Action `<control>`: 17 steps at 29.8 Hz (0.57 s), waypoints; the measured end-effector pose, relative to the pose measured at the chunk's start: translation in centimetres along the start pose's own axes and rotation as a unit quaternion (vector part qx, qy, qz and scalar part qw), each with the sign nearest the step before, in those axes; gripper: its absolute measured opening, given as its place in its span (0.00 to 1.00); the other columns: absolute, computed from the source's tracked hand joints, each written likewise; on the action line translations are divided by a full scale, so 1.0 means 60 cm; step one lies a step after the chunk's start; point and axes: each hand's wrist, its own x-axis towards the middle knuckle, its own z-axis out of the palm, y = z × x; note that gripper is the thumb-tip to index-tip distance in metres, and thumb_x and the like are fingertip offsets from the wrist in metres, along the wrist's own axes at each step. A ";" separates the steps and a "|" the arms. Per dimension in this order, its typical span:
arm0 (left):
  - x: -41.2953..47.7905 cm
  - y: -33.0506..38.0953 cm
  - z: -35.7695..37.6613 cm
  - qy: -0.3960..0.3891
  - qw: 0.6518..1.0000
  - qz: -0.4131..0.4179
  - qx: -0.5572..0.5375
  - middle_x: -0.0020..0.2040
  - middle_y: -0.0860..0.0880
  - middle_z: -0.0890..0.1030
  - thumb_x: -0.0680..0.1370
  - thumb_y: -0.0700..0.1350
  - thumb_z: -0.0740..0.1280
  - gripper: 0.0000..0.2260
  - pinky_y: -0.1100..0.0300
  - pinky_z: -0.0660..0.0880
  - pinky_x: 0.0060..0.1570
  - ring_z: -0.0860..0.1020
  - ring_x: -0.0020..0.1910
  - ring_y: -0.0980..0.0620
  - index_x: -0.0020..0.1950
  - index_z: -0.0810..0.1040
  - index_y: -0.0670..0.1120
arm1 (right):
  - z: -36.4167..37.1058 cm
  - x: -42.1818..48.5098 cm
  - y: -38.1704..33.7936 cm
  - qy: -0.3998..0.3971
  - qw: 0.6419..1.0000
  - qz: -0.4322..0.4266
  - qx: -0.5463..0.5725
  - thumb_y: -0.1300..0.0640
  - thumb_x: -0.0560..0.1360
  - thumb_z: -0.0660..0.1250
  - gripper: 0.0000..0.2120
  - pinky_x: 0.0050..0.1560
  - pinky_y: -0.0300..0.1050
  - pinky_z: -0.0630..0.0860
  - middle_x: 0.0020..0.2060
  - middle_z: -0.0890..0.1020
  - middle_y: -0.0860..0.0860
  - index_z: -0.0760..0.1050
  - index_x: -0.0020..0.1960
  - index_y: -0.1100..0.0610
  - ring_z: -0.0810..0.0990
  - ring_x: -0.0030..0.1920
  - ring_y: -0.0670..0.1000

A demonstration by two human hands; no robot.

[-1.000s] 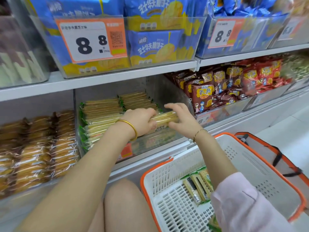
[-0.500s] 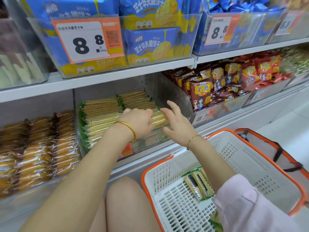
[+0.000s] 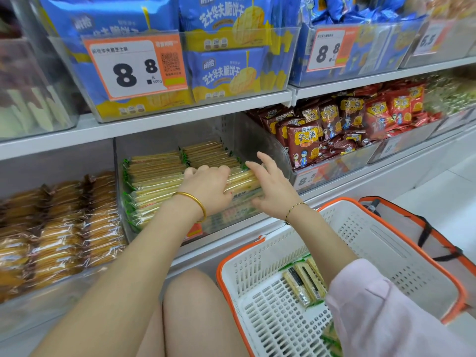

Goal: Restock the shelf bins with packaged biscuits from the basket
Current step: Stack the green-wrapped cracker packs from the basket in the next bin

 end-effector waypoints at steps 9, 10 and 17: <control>-0.043 0.066 0.027 0.258 0.956 0.130 -0.039 0.47 0.52 0.80 0.71 0.44 0.57 0.15 0.55 0.59 0.47 0.76 0.48 0.47 0.54 0.76 0.48 | 0.000 -0.076 0.028 0.131 0.982 0.007 0.138 0.62 0.68 0.66 0.32 0.70 0.42 0.60 0.72 0.59 0.50 0.62 0.71 0.54 0.57 0.73 0.49; -0.051 0.082 0.046 0.263 0.950 0.160 -0.061 0.44 0.52 0.80 0.70 0.44 0.56 0.14 0.55 0.59 0.44 0.77 0.45 0.46 0.51 0.77 0.48 | 0.004 -0.100 0.039 0.148 0.975 0.016 0.165 0.62 0.68 0.65 0.31 0.69 0.40 0.61 0.70 0.62 0.50 0.64 0.71 0.55 0.60 0.71 0.48; -0.084 0.178 0.248 0.014 0.969 0.191 -0.158 0.58 0.53 0.78 0.77 0.41 0.57 0.15 0.55 0.59 0.57 0.72 0.60 0.49 0.62 0.74 0.50 | 0.078 -0.296 0.195 0.074 0.925 0.343 0.149 0.67 0.76 0.59 0.21 0.55 0.44 0.72 0.65 0.70 0.54 0.68 0.67 0.57 0.74 0.56 0.51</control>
